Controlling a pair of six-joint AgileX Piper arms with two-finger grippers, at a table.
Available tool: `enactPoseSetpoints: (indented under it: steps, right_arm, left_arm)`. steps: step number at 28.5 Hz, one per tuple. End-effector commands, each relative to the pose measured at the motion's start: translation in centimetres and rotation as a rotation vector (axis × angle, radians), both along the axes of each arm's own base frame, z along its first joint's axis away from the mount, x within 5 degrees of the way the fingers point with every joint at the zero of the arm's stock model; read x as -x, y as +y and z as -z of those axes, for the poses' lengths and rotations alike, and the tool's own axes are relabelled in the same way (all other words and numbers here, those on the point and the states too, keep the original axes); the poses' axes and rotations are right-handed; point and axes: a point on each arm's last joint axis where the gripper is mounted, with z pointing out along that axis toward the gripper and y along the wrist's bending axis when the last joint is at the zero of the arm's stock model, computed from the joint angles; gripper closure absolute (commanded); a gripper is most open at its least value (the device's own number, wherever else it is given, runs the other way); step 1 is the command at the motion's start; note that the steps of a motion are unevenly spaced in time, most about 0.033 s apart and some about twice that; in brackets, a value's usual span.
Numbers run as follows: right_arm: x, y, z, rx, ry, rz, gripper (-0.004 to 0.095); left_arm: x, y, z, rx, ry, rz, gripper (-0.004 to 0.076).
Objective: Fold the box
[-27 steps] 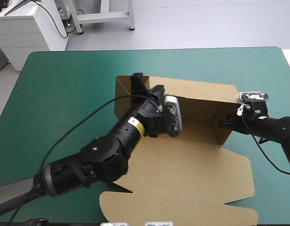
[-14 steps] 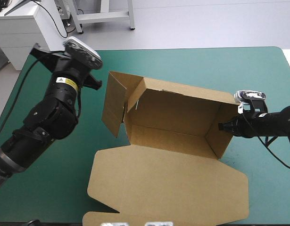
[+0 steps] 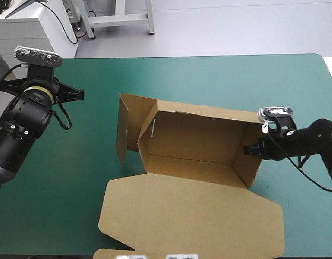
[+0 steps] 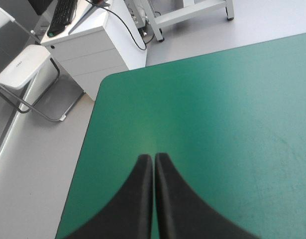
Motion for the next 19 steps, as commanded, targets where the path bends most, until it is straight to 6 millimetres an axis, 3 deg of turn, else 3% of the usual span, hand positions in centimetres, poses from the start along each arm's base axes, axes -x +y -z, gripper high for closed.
enactPoseSetpoints:
  steps: [1, 9, 14, 15, 19]
  right_arm:
    - [-0.9, 1.3, 0.2, 0.022, -0.013, -0.064, 0.0906]
    - [-4.3, 3.7, 2.8, 0.067, -0.112, -0.089, 0.0879]
    - [-5.8, 4.3, 3.2, 0.074, -0.21, -0.04, 0.0681]
    - [-6.2, 4.2, 2.8, 0.08, -0.249, -0.025, 0.0579]
    - [-7.1, 4.3, 0.5, 0.096, -0.331, -0.036, 0.0504]
  left_arm:
    - [0.7, 0.3, -1.6, 0.007, -0.059, 0.017, 0.0727]
    - [1.0, 0.1, -1.0, 0.023, 0.012, 0.037, 0.0727]
    - [1.0, 0.1, -0.9, 0.015, 0.021, 0.038, 0.0727]
    - [1.0, 0.2, -0.9, 0.014, 0.026, 0.035, 0.0727]
    - [1.0, 0.2, -0.9, 0.013, 0.026, 0.036, 0.0727]
